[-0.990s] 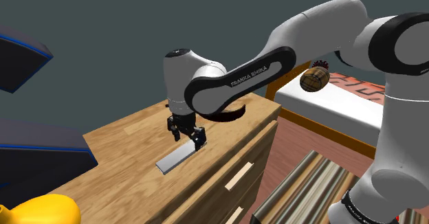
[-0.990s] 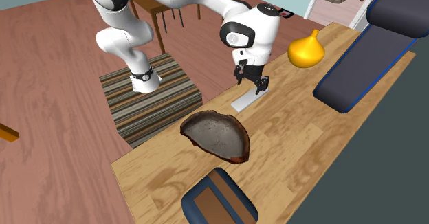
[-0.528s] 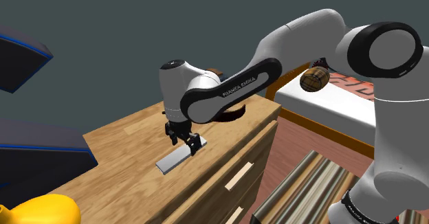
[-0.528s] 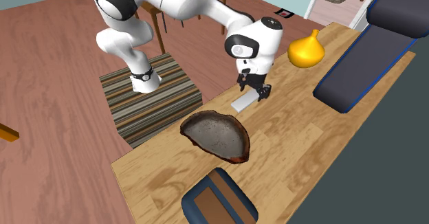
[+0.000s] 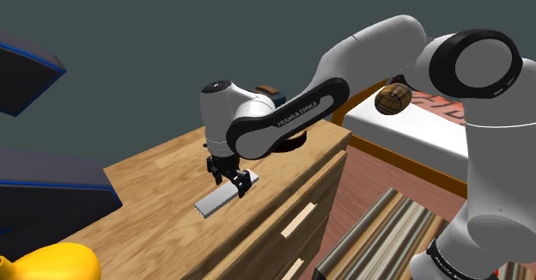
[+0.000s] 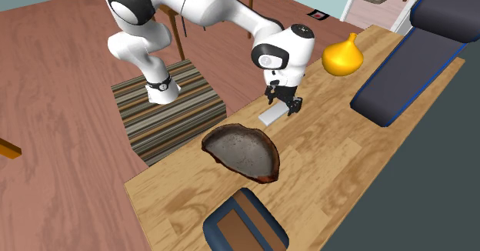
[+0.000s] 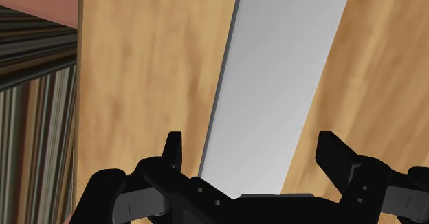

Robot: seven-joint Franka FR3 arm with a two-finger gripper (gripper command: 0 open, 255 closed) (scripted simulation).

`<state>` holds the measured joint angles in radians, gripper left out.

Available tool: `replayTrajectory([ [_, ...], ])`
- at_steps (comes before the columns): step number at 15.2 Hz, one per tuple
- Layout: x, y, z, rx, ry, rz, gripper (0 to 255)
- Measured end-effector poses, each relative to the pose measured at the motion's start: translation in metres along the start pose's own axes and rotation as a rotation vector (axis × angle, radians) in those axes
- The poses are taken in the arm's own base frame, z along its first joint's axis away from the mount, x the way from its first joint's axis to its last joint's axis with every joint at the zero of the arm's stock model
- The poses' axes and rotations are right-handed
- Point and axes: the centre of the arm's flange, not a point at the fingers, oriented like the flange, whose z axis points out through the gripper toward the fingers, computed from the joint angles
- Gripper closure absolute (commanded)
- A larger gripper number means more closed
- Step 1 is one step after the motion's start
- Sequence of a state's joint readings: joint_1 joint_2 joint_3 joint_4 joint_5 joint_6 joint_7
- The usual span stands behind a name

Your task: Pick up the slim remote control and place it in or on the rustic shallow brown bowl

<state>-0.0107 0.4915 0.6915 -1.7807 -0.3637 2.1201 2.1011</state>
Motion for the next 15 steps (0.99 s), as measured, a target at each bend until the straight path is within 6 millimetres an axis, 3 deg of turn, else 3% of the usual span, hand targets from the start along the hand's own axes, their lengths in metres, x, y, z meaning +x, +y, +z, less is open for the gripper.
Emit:
replayTrajectory([
  [1,0.0,0.0,0.0,0.0,0.0,0.0,255],
  [11,0.0,0.0,0.0,0.0,0.0,0.0,255],
  [15,0.0,0.0,-0.015,0.0,0.0,0.0,255],
])
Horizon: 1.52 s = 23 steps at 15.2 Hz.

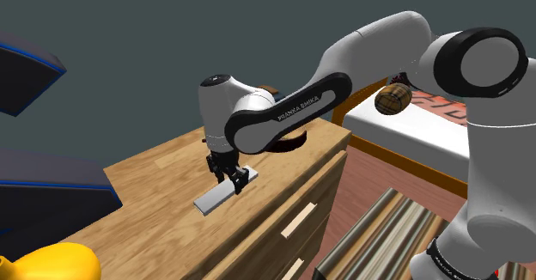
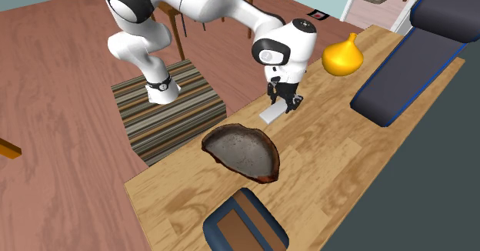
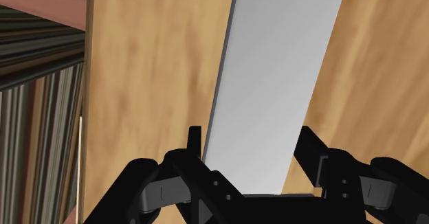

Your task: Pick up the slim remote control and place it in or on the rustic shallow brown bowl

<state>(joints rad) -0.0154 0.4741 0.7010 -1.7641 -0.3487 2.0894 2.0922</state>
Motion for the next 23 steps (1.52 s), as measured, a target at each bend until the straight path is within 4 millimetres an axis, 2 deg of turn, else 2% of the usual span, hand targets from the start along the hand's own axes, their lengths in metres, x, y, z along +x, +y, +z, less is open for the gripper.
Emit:
replayTrajectory([
  [23,0.001,0.003,-0.121,0.0,0.0,0.0,255],
])
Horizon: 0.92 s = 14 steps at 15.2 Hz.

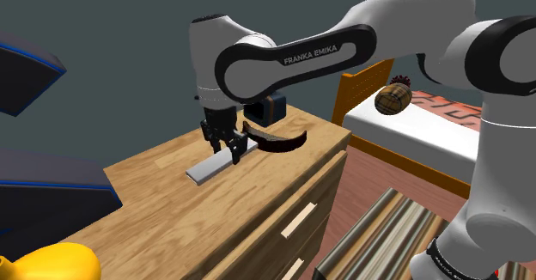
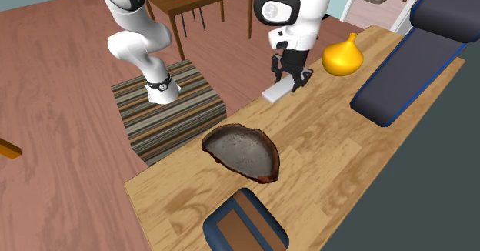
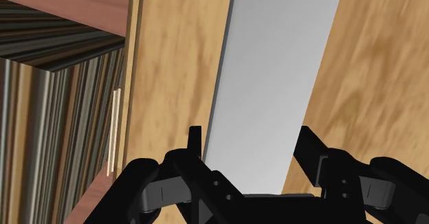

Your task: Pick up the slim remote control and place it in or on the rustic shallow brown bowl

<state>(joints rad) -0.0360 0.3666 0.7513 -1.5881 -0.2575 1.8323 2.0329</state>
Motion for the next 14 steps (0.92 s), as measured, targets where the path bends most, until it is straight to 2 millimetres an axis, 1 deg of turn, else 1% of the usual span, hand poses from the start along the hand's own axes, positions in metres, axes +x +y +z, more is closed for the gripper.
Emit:
replayTrajectory([
  [5,0.002,0.001,-0.027,0.0,0.0,0.0,255],
  [6,0.001,0.001,-0.03,0.0,0.0,0.0,255],
  [7,0.007,0.0,-0.033,0.0,0.0,0.0,255],
  [9,0.028,-0.002,-0.035,0.0,0.0,0.001,255],
  [13,0.08,-0.008,-0.033,-0.001,0.0,0.001,255],
  [14,0.092,-0.008,-0.036,-0.001,0.0,0.001,255],
])
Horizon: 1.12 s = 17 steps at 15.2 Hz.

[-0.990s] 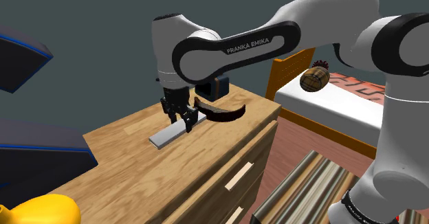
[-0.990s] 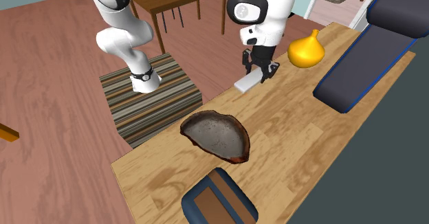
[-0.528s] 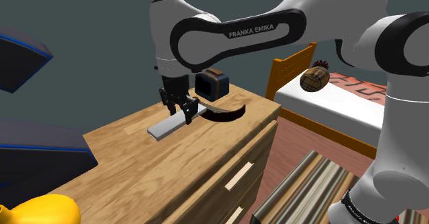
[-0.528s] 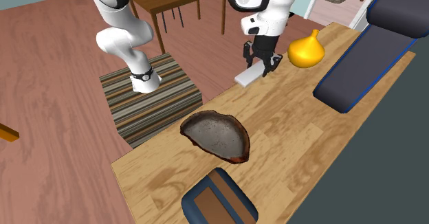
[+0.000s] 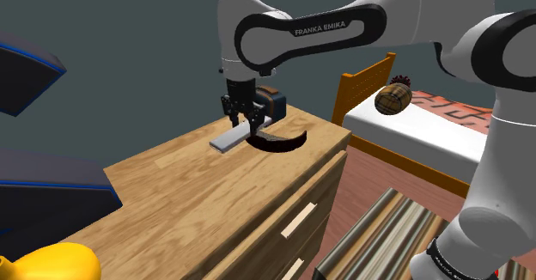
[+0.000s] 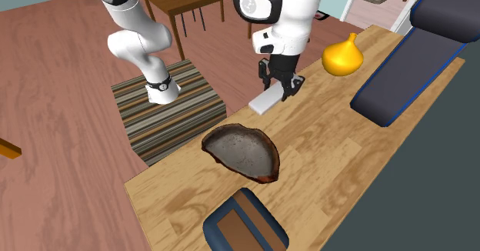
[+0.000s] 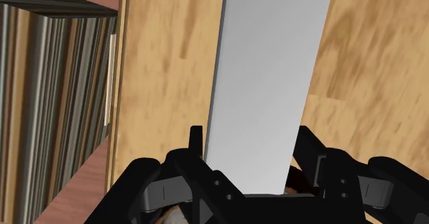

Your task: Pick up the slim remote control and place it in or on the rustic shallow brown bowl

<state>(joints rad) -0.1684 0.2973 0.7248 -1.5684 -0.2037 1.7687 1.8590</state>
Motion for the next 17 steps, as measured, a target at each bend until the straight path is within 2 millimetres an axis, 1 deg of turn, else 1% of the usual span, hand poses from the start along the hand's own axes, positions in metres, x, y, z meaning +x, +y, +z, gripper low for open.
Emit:
replayTrajectory([
  [2,0.022,0.0,0.001,0.0,0.0,0.0,255],
  [3,0.037,-0.004,-0.003,0.001,0.0,0.0,255],
  [4,0.053,0.0,-0.001,0.0,0.0,0.001,255],
  [5,0.066,-0.004,0.0,0.001,0.0,0.0,255],
  [9,0.119,-0.006,-0.001,0.0,-0.001,0.0,255],
  [10,0.132,-0.009,-0.003,0.0,-0.001,0.0,255],
  [12,0.156,-0.009,-0.001,0.0,0.0,0.0,255],
  [14,0.166,-0.01,0.005,0.0,0.0,0.0,255],
  [17,0.168,-0.011,0.019,0.0,0.0,-0.001,255],
])
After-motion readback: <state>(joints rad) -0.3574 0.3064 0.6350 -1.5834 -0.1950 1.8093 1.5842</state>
